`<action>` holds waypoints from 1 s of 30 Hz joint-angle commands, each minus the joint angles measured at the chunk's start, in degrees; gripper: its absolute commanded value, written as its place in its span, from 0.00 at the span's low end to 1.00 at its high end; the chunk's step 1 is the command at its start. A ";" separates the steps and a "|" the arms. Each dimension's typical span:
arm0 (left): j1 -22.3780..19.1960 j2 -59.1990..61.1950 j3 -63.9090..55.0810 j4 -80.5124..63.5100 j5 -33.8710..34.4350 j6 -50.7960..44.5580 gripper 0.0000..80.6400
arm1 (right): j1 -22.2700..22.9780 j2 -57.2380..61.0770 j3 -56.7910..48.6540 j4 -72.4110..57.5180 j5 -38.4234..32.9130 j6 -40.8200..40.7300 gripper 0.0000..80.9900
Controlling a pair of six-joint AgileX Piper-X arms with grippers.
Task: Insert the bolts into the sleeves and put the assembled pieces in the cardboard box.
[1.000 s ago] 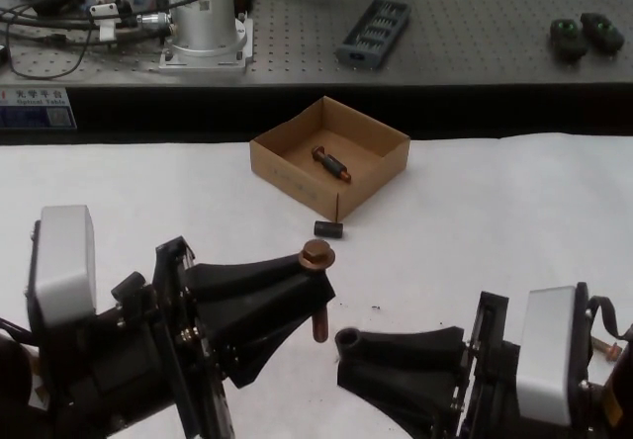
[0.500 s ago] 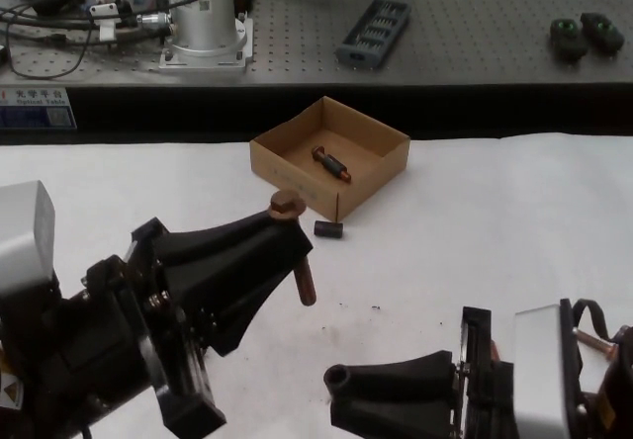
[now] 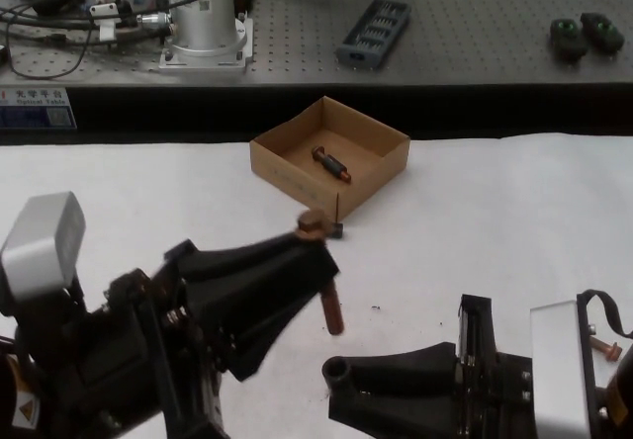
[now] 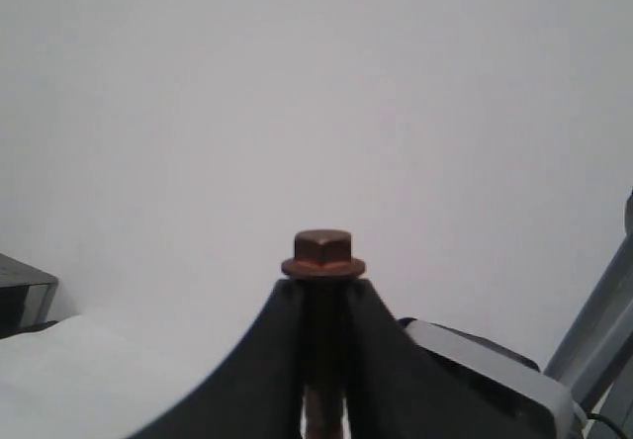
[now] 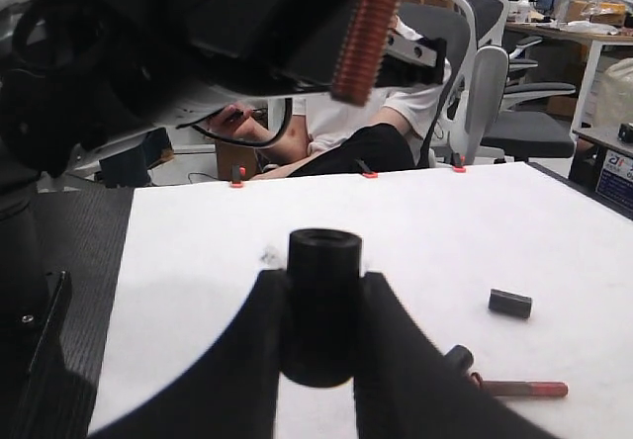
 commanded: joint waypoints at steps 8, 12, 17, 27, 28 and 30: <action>-1.79 -0.63 0.21 -1.41 0.34 2.49 0.01 | -0.42 0.17 -0.46 -3.27 -0.37 1.04 0.07; -1.79 -0.63 1.54 -1.41 -1.29 4.05 0.01 | -0.42 0.17 -0.46 -4.35 -0.37 1.57 0.07; -1.79 -0.19 1.54 -1.41 -1.23 4.05 0.01 | -0.42 0.17 -0.46 -6.92 -0.80 3.75 0.07; -4.09 3.17 1.54 -1.41 -1.23 3.64 0.01 | -0.42 0.17 -0.46 -6.93 -0.79 3.89 0.07; -4.47 3.57 1.41 -1.41 -1.41 3.91 0.01 | -0.42 0.17 -0.46 -6.93 -0.79 3.89 0.07; -4.92 3.99 1.41 -1.41 -2.03 4.03 0.01 | -0.42 0.17 -0.46 -6.93 -0.79 3.89 0.07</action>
